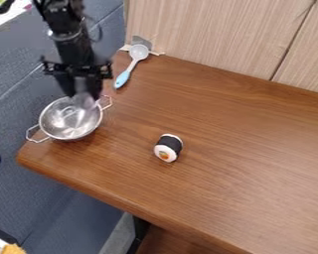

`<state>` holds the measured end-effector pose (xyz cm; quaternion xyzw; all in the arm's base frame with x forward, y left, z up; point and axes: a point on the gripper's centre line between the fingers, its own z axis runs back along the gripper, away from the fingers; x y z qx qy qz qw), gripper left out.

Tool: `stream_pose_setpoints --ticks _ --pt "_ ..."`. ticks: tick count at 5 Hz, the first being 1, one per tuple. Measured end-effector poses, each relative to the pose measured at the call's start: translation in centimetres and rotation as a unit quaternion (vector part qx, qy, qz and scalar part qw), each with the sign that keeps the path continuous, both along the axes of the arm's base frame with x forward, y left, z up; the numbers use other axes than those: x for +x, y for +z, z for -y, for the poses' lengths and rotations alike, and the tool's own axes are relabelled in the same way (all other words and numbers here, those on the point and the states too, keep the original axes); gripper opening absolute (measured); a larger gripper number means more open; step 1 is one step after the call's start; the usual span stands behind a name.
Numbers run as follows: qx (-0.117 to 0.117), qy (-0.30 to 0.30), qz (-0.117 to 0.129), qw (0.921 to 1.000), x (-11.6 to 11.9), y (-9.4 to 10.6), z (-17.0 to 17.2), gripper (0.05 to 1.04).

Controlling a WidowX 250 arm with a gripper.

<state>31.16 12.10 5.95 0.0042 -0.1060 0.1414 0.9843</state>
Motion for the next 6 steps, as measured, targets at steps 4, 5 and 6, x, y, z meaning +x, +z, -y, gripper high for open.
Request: stream_pose_setpoints --ticks 4,5,6 --pt "-0.083 -0.284 0.012 0.9553 1.8 -1.0 17.6 0.576" --pt "-0.084 -0.324 -0.01 0.9422 1.4 -3.4 19.6 0.576" --pt "-0.083 -0.336 -0.032 0.9377 1.3 -5.4 20.4 0.576"
